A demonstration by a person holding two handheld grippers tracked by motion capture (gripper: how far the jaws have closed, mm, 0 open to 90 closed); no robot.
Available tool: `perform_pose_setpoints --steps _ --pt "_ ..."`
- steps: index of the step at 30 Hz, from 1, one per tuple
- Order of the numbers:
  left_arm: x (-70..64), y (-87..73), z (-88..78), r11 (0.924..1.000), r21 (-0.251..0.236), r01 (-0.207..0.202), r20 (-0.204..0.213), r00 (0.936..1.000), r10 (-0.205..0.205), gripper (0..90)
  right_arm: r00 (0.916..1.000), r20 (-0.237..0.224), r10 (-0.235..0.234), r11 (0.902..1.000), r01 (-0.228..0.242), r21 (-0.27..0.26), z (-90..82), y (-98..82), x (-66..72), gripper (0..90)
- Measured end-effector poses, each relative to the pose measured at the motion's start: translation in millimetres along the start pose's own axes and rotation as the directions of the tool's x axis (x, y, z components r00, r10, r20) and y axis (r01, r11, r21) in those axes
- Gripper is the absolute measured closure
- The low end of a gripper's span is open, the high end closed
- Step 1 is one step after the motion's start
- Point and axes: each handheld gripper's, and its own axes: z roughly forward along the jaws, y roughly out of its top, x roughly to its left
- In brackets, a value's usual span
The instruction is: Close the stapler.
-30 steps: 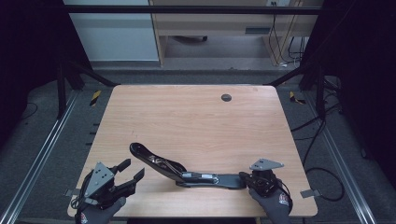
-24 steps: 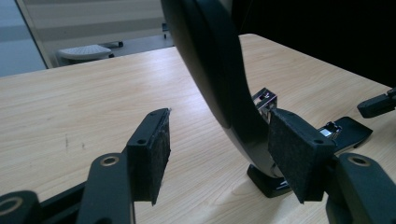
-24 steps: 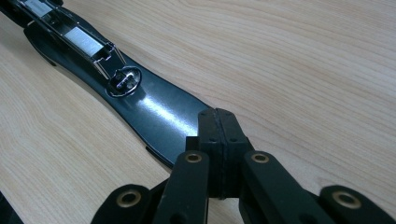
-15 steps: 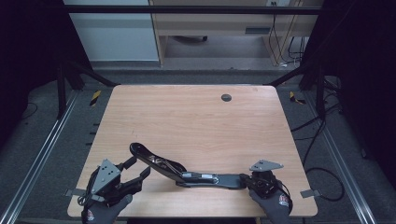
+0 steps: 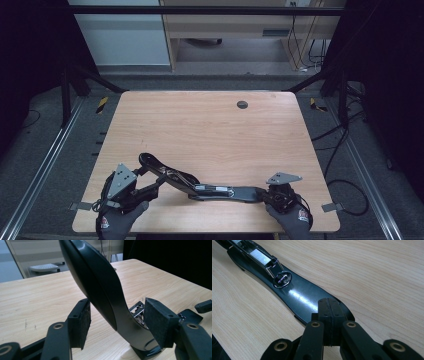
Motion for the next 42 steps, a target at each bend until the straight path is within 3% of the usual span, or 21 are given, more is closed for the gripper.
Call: perform_pose_setpoints --steps 20,42 --pt "5.7 5.3 2.7 0.9991 -0.024 0.035 -0.016 0.9992 -0.035 51.1 0.9999 -0.004 -0.009 0.9998 0.009 0.019 7.1 -0.9 -2.2 90.0" --pt "2.5 9.9 2.0 0.998 -0.026 0.058 -0.001 0.9983 -0.058 54.1 1.0 -0.003 -0.004 0.9995 0.004 0.032 9.4 -0.7 -1.9 90.0"
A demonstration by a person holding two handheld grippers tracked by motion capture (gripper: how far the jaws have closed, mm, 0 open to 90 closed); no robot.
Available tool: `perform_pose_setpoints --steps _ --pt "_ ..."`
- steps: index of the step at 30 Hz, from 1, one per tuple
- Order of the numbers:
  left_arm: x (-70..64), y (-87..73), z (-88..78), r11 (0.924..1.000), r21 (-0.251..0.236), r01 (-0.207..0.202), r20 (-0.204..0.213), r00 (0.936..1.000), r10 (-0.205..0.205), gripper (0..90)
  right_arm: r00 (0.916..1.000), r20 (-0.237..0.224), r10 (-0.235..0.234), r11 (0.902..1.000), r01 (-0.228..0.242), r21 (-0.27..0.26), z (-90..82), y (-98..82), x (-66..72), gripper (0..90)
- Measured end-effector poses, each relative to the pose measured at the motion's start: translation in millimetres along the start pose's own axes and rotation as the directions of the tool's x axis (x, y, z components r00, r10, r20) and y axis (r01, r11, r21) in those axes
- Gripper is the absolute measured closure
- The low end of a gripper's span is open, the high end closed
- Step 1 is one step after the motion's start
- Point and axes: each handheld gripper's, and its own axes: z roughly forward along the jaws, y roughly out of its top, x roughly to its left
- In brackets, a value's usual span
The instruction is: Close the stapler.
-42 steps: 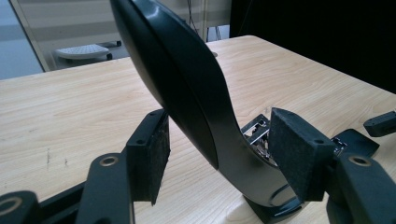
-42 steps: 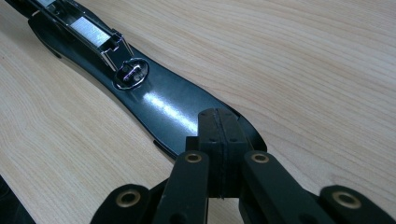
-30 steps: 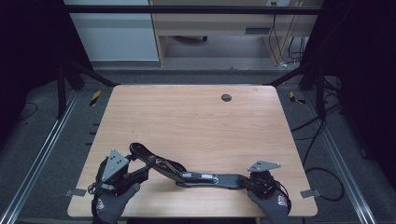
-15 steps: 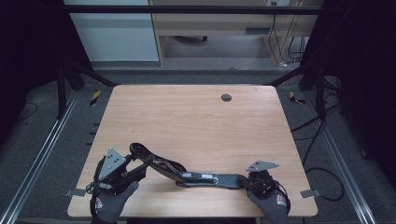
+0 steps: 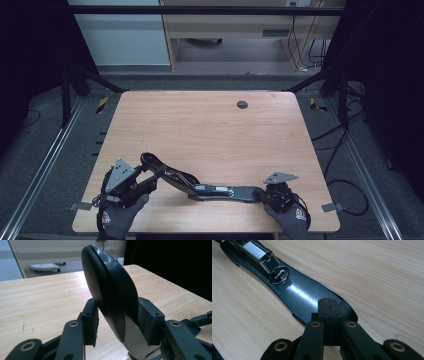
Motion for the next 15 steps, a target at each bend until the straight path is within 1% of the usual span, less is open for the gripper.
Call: perform_pose_setpoints --steps 15 --pt "-9.5 6.2 3.0 1.0 -0.006 -0.006 0.005 1.0 0.006 55.9 0.9999 -0.006 0.012 0.9999 -0.012 -0.006 0.2 -0.3 -0.2 90.0"
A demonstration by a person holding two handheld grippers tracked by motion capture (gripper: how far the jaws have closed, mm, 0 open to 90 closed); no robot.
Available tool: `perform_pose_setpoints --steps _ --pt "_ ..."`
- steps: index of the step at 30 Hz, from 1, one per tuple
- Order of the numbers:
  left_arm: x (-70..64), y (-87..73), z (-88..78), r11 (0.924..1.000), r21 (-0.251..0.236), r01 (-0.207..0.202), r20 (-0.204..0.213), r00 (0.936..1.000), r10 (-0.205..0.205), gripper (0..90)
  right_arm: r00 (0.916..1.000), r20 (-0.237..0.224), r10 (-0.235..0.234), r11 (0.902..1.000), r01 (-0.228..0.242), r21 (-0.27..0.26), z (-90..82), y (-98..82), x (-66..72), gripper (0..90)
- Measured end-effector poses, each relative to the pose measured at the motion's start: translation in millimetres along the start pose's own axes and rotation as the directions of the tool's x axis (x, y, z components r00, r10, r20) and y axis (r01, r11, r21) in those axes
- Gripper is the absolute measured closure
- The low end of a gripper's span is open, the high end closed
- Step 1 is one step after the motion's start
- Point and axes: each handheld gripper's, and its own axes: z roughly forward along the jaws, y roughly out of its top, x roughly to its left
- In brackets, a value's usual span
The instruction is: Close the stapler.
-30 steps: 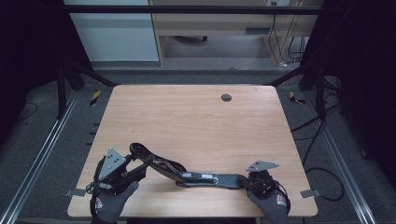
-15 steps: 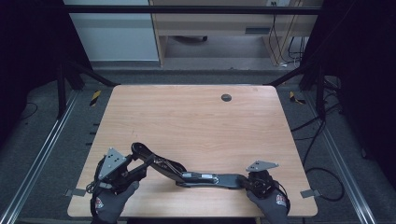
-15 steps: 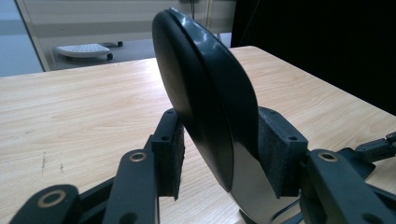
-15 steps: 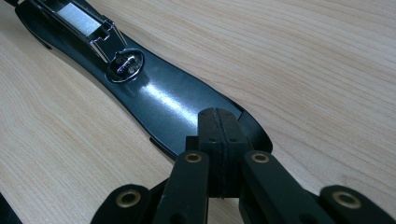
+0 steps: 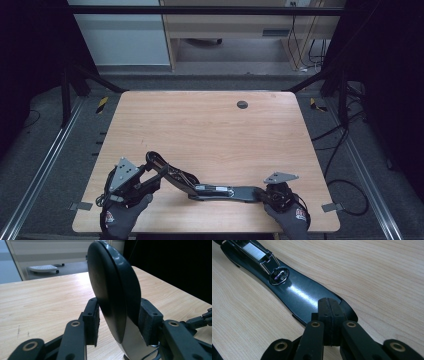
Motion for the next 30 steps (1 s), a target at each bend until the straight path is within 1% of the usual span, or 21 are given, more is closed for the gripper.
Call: perform_pose_setpoints --steps 5,8,14,20,30 --pt "-3.1 1.7 0.9 0.9999 0.0 -0.016 -0.002 0.9999 0.016 56.0 1.0 0.002 -0.002 1.0 0.002 -0.002 0.0 -0.2 0.3 90.0" --pt "-4.8 2.8 1.6 0.9998 0.0 -0.021 -0.001 0.9998 0.021 56.1 0.9999 0.005 -0.012 0.9999 0.012 -0.004 0.3 -0.4 -0.2 90.0" --pt "-10.7 5.9 4.0 0.9993 -0.004 -0.037 0.0 0.9993 0.037 56.5 0.9999 0.007 -0.011 0.9999 0.011 -0.004 0.1 -0.5 0.1 90.0" --pt "-17.2 8.6 6.8 0.9979 -0.01 -0.064 0.001 0.998 0.064 56.8 0.9999 0.007 -0.014 0.9999 0.014 -0.006 0.2 -0.8 0.2 90.0" --pt "-24.0 11.2 10.0 0.9963 -0.014 -0.084 0.003 0.9964 0.084 57.2 0.9998 0.008 -0.017 0.9998 0.017 -0.009 0.3 -0.9 0.3 90.0"
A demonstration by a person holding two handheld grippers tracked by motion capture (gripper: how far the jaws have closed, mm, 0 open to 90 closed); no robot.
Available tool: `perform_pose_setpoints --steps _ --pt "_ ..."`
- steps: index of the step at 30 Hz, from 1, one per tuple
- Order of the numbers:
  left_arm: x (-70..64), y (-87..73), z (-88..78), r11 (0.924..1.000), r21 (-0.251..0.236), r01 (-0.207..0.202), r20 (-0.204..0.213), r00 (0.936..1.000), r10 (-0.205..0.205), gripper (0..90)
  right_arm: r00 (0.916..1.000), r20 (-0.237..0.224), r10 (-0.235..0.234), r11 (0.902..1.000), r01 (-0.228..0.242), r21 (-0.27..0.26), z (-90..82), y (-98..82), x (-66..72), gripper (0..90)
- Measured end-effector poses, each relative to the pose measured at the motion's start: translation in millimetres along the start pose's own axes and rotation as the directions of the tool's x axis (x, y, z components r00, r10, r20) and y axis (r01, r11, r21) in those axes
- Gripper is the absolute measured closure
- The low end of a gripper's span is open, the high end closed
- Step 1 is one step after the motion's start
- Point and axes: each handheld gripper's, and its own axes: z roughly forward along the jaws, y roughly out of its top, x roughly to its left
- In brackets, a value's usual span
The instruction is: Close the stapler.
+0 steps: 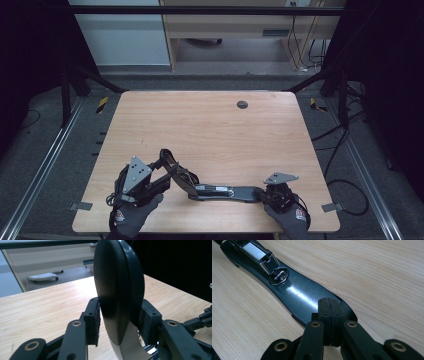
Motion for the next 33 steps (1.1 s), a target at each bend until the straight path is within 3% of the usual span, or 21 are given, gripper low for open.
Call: perform_pose_setpoints --steps 33 --pt "-30.8 11.3 14.7 0.9956 0.007 -0.093 -0.016 0.9955 0.093 58.8 0.9998 0.009 -0.015 0.9999 0.015 -0.003 0.4 0.0 0.2 89.0"
